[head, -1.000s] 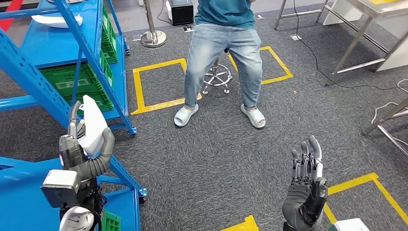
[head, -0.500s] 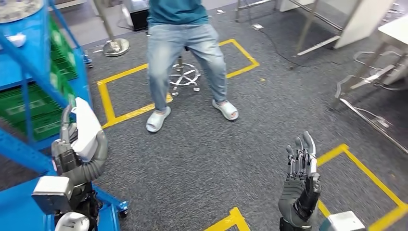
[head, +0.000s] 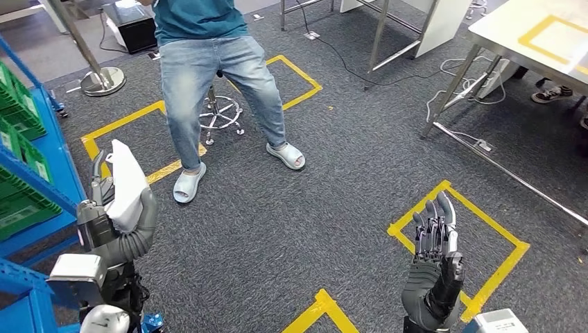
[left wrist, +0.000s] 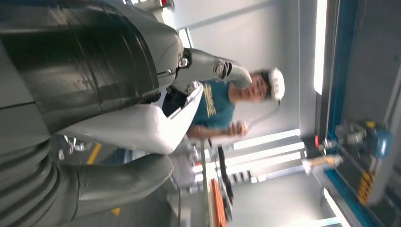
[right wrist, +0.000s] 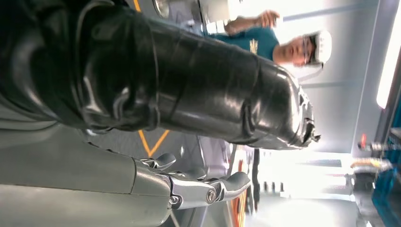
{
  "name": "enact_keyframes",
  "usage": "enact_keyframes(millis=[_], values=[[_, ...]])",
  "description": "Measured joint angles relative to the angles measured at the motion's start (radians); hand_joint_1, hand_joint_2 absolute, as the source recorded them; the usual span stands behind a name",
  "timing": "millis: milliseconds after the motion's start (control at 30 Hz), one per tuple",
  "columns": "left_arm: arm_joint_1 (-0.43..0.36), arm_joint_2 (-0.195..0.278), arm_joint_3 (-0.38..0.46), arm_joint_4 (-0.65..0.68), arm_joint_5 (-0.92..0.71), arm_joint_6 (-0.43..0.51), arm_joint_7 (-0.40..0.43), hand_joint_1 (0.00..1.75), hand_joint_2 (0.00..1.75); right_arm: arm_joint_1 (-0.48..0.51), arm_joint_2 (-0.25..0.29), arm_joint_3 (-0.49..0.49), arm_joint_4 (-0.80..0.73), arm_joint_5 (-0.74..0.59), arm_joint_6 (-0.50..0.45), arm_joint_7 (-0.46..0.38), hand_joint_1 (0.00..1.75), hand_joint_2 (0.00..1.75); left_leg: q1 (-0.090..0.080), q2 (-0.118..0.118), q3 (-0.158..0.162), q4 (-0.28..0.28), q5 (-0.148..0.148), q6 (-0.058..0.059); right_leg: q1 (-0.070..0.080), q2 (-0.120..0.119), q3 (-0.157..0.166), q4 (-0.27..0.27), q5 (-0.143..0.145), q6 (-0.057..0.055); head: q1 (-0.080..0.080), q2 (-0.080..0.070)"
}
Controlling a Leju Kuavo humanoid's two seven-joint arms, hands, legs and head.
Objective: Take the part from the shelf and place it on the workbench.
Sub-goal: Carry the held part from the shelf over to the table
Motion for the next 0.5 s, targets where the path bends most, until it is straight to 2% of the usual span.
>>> enact_keyframes(millis=[33, 67, 100, 167, 200, 233, 300, 333, 367, 400, 433, 467, 500], values=[[0.0, 0.0, 0.0, 0.0, 0.0, 0.0, 0.0, 1.75, 1.75, 0.0, 0.0, 0.0, 0.0, 0.0, 0.0, 0.0, 0.0, 0.0, -0.003, 0.017, -0.001, 0.001, -0.002, 0.002, 0.0, -0.004, -0.004, 0.02, -0.003, -0.001, 0.004, 0.0], [0.0, 0.0, 0.0, 0.0, 0.0, 0.0, 0.0, 1.75, 1.75, 0.001, 0.0, 0.0, 0.0, 0.0, 0.0, 0.0, 0.0, 0.0, -0.006, 0.032, -0.001, 0.003, -0.003, 0.003, 0.002, -0.008, 0.013, -0.004, 0.012, -0.004, 0.009, 0.0], [0.0, 0.0, 0.0, 0.0, 0.001, 0.0, 0.0, 1.75, 1.75, 0.001, 0.0, 0.0, 0.0, 0.0, 0.0, 0.0, 0.0, 0.0, -0.009, 0.047, 0.0, 0.004, -0.006, 0.004, 0.005, -0.017, 0.051, -0.066, 0.041, -0.01, 0.014, 0.0], [-0.001, 0.0, 0.0, 0.0, 0.001, -0.001, 0.0, 1.75, 1.75, 0.0, 0.0, 0.0, 0.0, 0.0, 0.0, 0.0, 0.0, 0.0, -0.014, 0.071, 0.004, 0.005, -0.01, 0.004, 0.019, -0.067, 0.132, -0.209, 0.08, -0.028, 0.017, 0.0], [-0.001, 0.0, 0.0, 0.0, -0.001, -0.001, 0.001, 1.75, 1.75, -0.001, 0.0, 0.0, 0.0, 0.0, 0.0, 0.0, 0.0, 0.0, -0.015, 0.083, 0.005, 0.005, -0.011, 0.002, 0.027, -0.087, 0.156, -0.253, 0.087, -0.036, 0.018, 0.0], [-0.001, 0.0, -0.001, 0.0, -0.003, -0.001, 0.003, 1.75, 1.75, -0.001, 0.0, 0.0, 0.0, 0.0, -0.001, 0.0, 0.0, 0.0, -0.015, 0.094, 0.006, 0.004, -0.011, -0.001, 0.033, -0.096, 0.162, -0.271, 0.086, -0.043, 0.018, 0.0], [-0.001, 0.0, -0.001, -0.002, -0.012, 0.0, 0.012, 1.75, 1.75, 0.0, 0.0, 0.0, -0.002, 0.0, -0.002, 0.0, 0.0, 0.0, -0.014, 0.118, 0.009, 0.001, -0.012, -0.008, 0.035, -0.073, 0.164, -0.282, 0.094, -0.05, 0.023, 0.0], [-0.002, 0.0, -0.002, -0.003, -0.017, 0.002, 0.019, 1.75, 1.75, 0.002, -0.001, 0.0, -0.002, 0.0, -0.003, 0.0, 0.0, 0.0, -0.014, 0.113, 0.01, 0.003, -0.018, -0.013, 0.031, -0.06, 0.17, -0.293, 0.1, -0.052, 0.025, 0.0], [-0.002, 0.0, -0.002, -0.005, -0.021, 0.004, 0.025, 1.75, 1.75, 0.003, -0.001, 0.0, -0.003, 0.0, -0.005, 0.0, 0.0, 0.0, -0.012, 0.091, 0.005, 0.019, -0.031, -0.018, 0.025, -0.048, 0.18, -0.305, 0.107, -0.055, 0.025, 0.0], [-0.003, 0.0, -0.002, -0.007, -0.025, 0.008, 0.031, 1.75, 1.75, 0.003, 0.0, 0.0, -0.003, 0.0, -0.006, 0.0, 0.0, 0.0, -0.009, 0.057, -0.011, 0.057, -0.054, -0.024, 0.017, -0.035, 0.189, -0.315, 0.115, -0.056, 0.023, 0.0], [-0.002, 0.001, -0.002, -0.008, -0.028, 0.011, 0.037, 1.75, 1.75, 0.002, 0.0, 0.0, -0.003, 0.0, -0.006, 0.001, 0.0, 0.0, -0.004, 0.017, -0.037, 0.117, -0.084, -0.03, 0.011, -0.023, 0.192, -0.32, 0.121, -0.056, 0.018, 0.0], [-0.001, 0.002, -0.002, -0.008, -0.03, 0.013, 0.041, 1.75, 1.75, 0.001, 0.0, -0.001, -0.003, 0.0, -0.007, 0.002, 0.0, 0.0, 0.002, -0.009, -0.069, 0.187, -0.113, -0.035, 0.007, -0.009, 0.191, -0.321, 0.124, -0.056, 0.012, 0.0], [0.001, 0.003, -0.003, -0.008, -0.031, 0.015, 0.045, 1.75, 1.75, 0.001, 0.0, -0.001, -0.002, 0.0, -0.007, 0.003, 0.0, 0.0, 0.007, -0.021, -0.098, 0.247, -0.131, -0.04, 0.003, 0.007, 0.188, -0.32, 0.126, -0.054, 0.006, 0.0]])
